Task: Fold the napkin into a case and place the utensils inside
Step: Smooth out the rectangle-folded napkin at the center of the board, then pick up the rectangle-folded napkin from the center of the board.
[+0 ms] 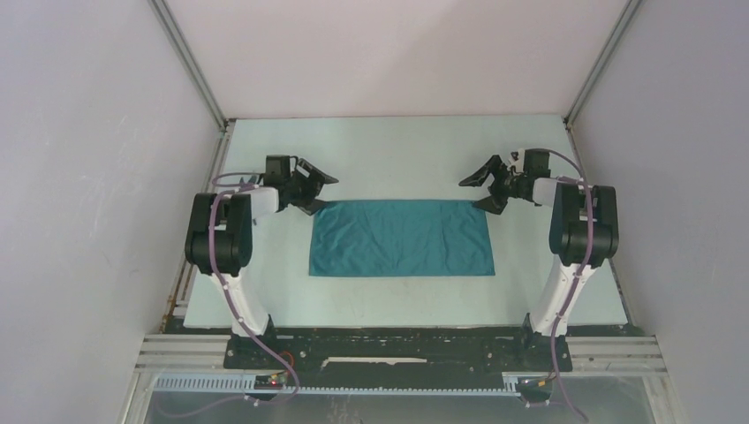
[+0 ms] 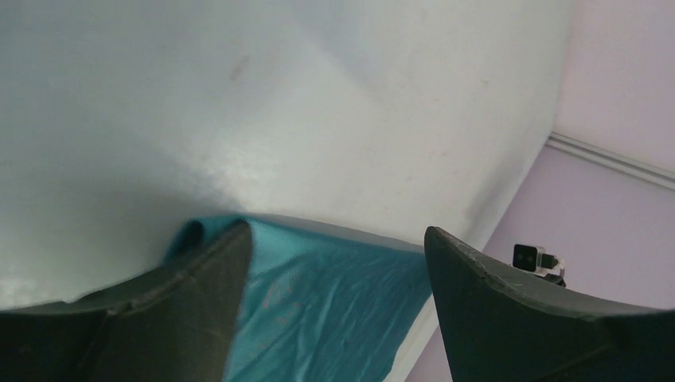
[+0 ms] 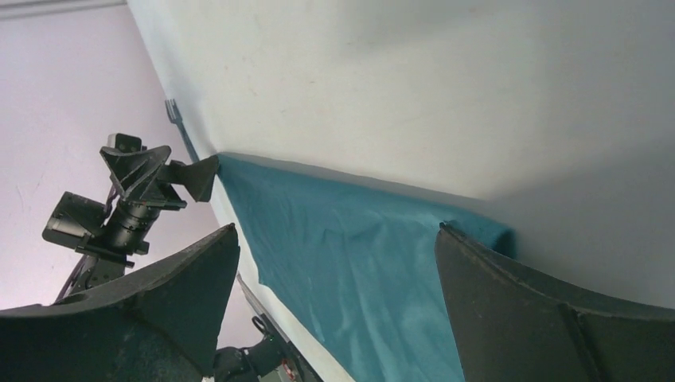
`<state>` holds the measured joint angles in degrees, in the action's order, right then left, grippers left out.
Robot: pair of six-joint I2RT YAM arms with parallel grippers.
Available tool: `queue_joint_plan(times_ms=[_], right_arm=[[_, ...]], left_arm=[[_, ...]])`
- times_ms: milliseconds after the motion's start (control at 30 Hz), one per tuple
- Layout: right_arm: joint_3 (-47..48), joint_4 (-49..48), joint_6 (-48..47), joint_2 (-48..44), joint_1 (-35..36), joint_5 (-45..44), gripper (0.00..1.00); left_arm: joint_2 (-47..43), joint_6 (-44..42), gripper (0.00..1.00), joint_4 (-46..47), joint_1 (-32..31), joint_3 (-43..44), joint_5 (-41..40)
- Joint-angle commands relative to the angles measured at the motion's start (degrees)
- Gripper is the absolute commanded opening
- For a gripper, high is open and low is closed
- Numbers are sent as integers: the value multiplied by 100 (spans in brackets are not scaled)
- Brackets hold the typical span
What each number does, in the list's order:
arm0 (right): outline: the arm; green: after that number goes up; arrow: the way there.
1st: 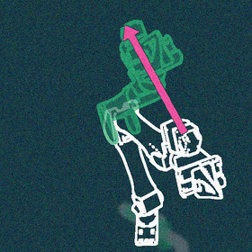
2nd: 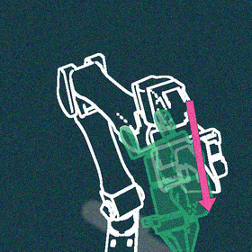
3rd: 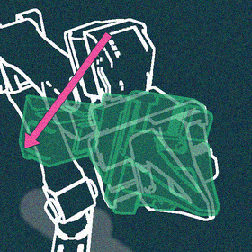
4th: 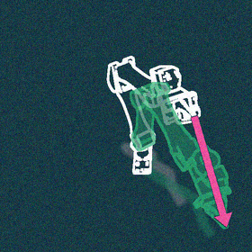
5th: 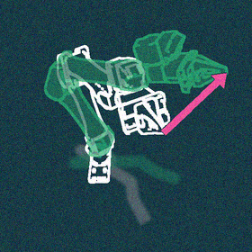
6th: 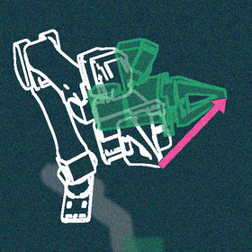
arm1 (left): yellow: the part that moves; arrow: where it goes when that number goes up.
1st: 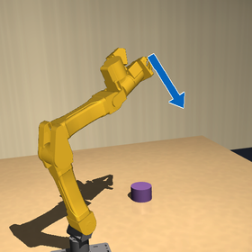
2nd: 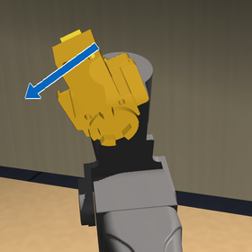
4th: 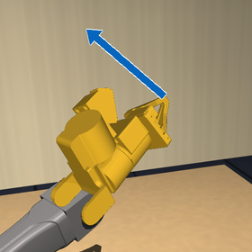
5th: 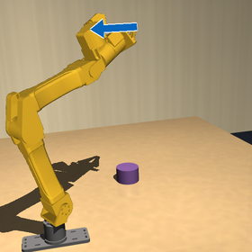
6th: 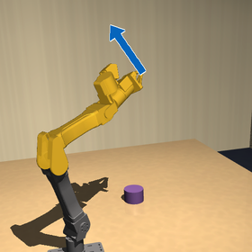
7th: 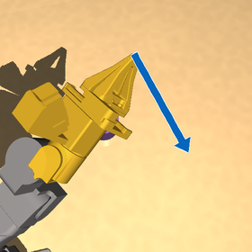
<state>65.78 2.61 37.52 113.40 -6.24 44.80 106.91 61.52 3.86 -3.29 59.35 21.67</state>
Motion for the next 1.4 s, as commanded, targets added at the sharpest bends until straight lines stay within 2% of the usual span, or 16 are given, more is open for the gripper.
queue_joint_plan(times_ms=[0, 67, 167, 400, 567, 633, 733, 800, 967, 1100, 1200, 1367], right_arm=[[96, 149, -249, 27, -204, -199, 100], [98, 164, -260, 27, -309, -255, 100], [170, 475, -433, -110, -371, -550, 100], [444, 2040, -1113, -1160, -17, -1847, 100], [28, 2661, -1409, -1909, 381, -2043, 100], [-1, 3106, -1565, -2026, 499, -2377, 100], [561, 4637, -1795, -1534, 801, -3311, 100], [818, 5196, -1758, -1285, 893, -3679, 95], [823, 5290, -1957, -1315, 907, -3784, 88], [798, 5280, -2412, -1046, 810, -3582, 79], [894, 5259, -2632, -821, 768, -3398, 77], [1202, 5431, -2832, -411, 741, -3559, 62]], left_arm=[[308, 60, 87, -55, 61, 48, 88], [259, -7, 86, -122, 94, 40, 36], [-78, -476, 86, -790, 111, 278, -256], [-1370, -1621, 87, -2160, -12, 556, -238], [-2438, -2285, 88, -2751, -339, -255, -302], [-2886, -2545, 88, -2992, -629, -671, -497], [-3555, -2663, 88, -3261, -1142, -1099, -702], [-4031, -2590, 88, -3296, -1380, -1311, -826], [-4690, -2476, 88, -3335, -1513, -1497, -596], [-5020, -2615, 88, -3568, -1519, -1348, -536], [-5106, -2736, 88, -3786, -1517, -1210, -396], [-5245, -2906, 88, -4002, -1519, -1151, -240]])
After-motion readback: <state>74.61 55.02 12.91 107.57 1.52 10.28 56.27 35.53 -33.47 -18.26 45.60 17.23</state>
